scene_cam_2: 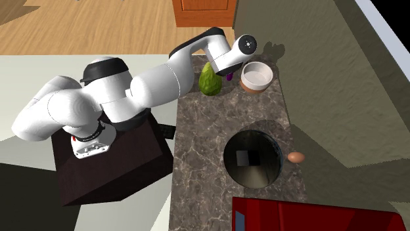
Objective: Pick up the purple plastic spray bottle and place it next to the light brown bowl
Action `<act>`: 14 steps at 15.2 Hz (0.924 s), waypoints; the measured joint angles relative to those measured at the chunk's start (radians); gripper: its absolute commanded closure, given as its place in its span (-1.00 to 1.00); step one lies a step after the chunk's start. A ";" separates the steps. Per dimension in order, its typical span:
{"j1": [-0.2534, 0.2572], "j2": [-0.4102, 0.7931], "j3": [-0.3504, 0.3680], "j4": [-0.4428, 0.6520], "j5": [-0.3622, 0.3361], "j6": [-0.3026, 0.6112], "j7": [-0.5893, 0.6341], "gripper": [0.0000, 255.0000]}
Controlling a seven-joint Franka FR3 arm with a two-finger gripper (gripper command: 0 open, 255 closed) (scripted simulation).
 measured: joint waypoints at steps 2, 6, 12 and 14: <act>0.000 0.000 0.000 0.000 0.000 0.001 0.000 1.00; 0.000 0.000 0.000 -0.001 0.000 0.001 0.000 -1.00; -0.024 0.022 0.015 -0.009 0.009 -0.020 -0.005 -1.00; -0.052 0.049 0.033 -0.011 0.022 -0.052 -0.010 -1.00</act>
